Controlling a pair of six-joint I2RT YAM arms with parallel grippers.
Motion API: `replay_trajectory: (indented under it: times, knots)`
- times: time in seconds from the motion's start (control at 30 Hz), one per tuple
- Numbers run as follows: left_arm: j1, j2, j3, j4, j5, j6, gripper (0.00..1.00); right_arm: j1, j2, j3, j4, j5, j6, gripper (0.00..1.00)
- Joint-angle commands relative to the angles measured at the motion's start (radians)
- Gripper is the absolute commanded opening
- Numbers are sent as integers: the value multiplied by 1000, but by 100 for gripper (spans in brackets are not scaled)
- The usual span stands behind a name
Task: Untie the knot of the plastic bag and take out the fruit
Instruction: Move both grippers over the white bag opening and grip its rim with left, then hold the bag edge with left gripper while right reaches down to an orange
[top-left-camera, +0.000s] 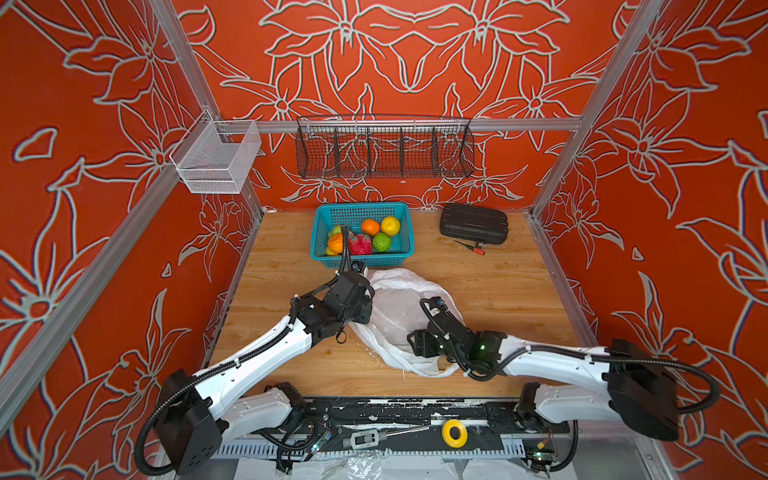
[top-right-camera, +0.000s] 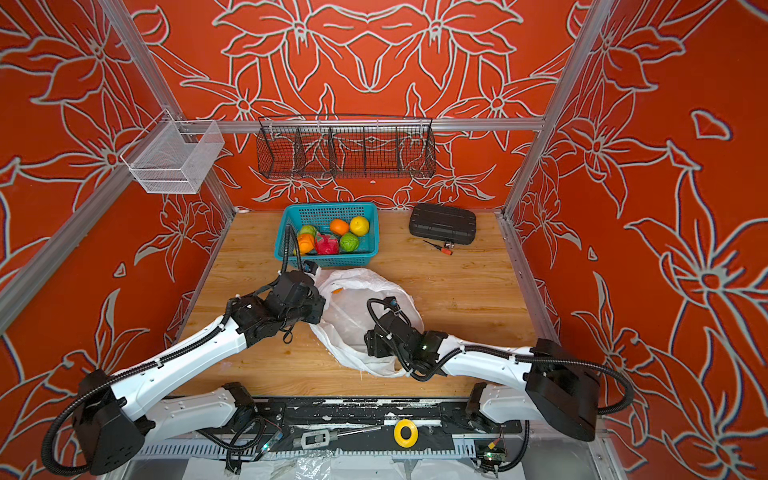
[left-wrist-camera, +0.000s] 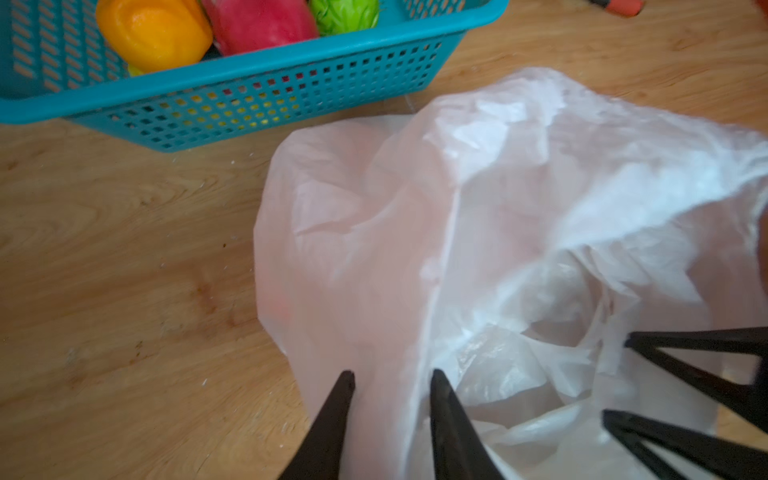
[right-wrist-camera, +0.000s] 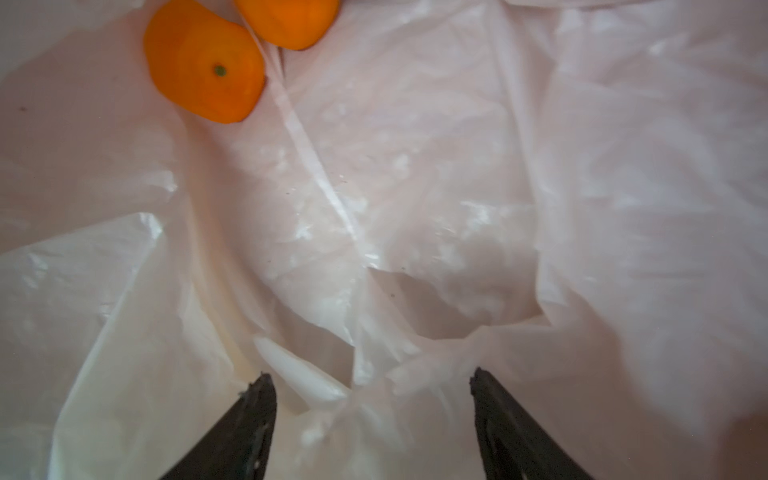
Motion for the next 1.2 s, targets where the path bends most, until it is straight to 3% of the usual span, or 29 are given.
replay_trajectory:
  times: [0.0, 0.07, 0.13, 0.17, 0.23, 0.37, 0.5, 0.67, 0.8, 0.93, 1.07, 1.17]
  knots:
    - [4, -53, -11, 59, 42, 16, 33, 45, 67, 82, 73, 34, -110, 78]
    - [4, -84, -10, 32, 10, 16, 47, 69, 115, 122, 77, 31, -139, 80]
    - [4, -113, -8, 6, -22, 15, 77, 75, 151, 143, 80, 36, -123, 82]
    - [5, -161, -8, -2, -34, 12, 84, 75, 161, 144, 93, 45, -109, 83]
    - [14, -204, -9, -18, -62, -2, 91, 73, 171, 145, 135, 50, -93, 84]
    - [103, -256, -17, -27, -24, -54, 91, 56, 184, 184, 152, 36, -80, 86]
    - [286, -239, 1, -68, 121, -119, 90, 30, 199, 206, 194, 12, -57, 86]
    - [488, -67, 58, -143, 296, -140, 84, 2, 182, 207, 175, 18, -18, 95]
    - [581, 58, 53, -102, 388, -141, 78, -18, 132, 141, 295, -78, -31, 97]
    - [614, 164, 56, -51, 419, -146, 72, -18, 190, 165, 356, -192, -54, 88]
    - [625, 267, 104, -40, 431, -131, 66, -18, 289, 152, 528, -268, 24, 70]
    - [631, 330, 139, -36, 445, -116, 63, -13, 354, 151, 606, -297, 61, 66]
